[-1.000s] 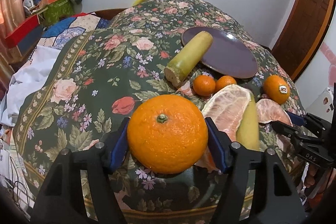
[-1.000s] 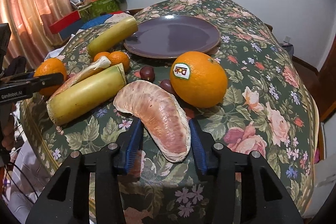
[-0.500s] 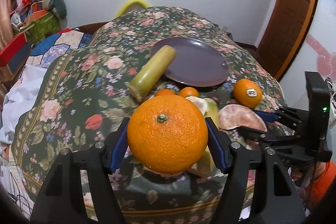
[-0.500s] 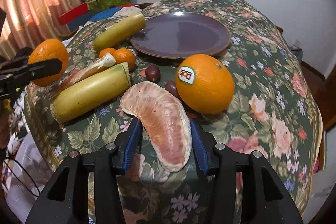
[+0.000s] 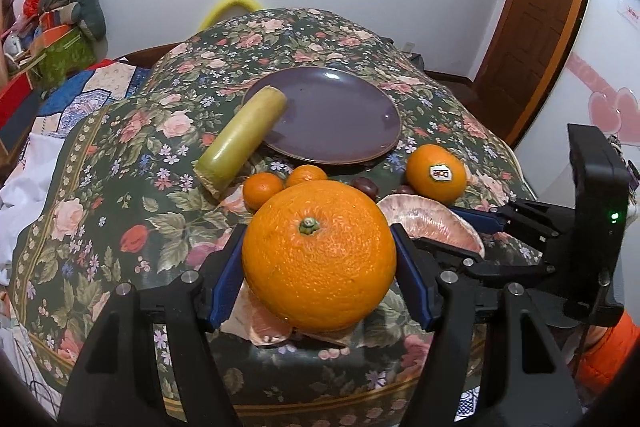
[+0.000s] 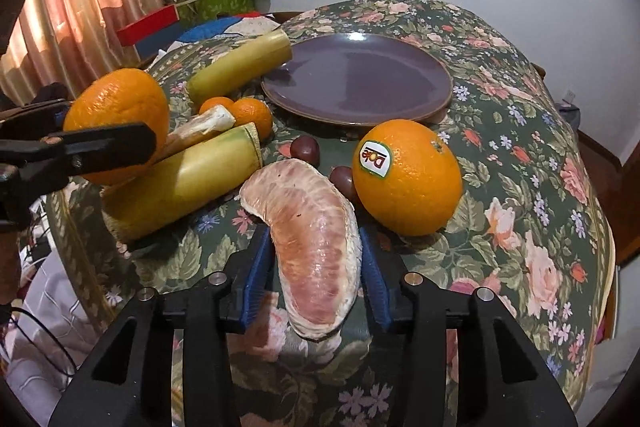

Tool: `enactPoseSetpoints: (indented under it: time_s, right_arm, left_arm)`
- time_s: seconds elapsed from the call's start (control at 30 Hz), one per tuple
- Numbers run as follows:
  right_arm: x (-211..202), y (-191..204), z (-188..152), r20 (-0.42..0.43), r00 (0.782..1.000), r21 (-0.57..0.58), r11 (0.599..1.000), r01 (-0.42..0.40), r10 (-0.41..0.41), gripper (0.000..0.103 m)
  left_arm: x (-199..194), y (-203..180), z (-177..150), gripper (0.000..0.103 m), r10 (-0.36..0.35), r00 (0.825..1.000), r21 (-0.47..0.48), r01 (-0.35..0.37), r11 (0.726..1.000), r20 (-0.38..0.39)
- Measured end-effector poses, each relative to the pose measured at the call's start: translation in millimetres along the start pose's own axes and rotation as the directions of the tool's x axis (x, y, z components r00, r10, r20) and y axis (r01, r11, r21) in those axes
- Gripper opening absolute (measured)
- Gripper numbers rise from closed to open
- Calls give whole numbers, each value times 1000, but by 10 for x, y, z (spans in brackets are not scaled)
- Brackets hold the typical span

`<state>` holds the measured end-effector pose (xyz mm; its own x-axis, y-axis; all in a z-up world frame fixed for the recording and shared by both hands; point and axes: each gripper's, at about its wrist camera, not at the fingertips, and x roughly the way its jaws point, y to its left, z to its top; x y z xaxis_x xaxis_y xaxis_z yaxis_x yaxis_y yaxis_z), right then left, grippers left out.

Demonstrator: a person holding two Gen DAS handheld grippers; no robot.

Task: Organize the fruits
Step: 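Lift and carry the orange with the left tool while the right tool carries the segment to the plate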

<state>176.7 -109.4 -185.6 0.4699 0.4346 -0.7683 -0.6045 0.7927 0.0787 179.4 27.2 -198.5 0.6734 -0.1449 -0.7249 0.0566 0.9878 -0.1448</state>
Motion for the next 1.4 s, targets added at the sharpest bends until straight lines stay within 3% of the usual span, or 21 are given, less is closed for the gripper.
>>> enactPoseSetpoints:
  time_s: [0.33, 0.67, 1.07, 1.4]
  right_arm:
    - [-370, -49, 150, 90, 996, 12, 1000, 26, -27, 39]
    - [-549, -232, 487, 193, 978, 34, 996, 79, -84, 39]
    - [-391, -508, 856, 256, 958, 77, 991, 111, -127, 39]
    - [-25, -701, 1009, 227, 964, 112, 987, 116, -139, 39]
  left_arm:
    - [-139, -56, 132, 68, 6, 999, -2, -6, 1000, 44]
    - [-133, -112, 529, 68, 23, 992, 12, -25, 1000, 125]
    - [201, -99, 974, 68, 29, 988, 8, -31, 999, 151]
    - [630, -10, 1192, 68, 44, 992, 0, -44, 999, 115]
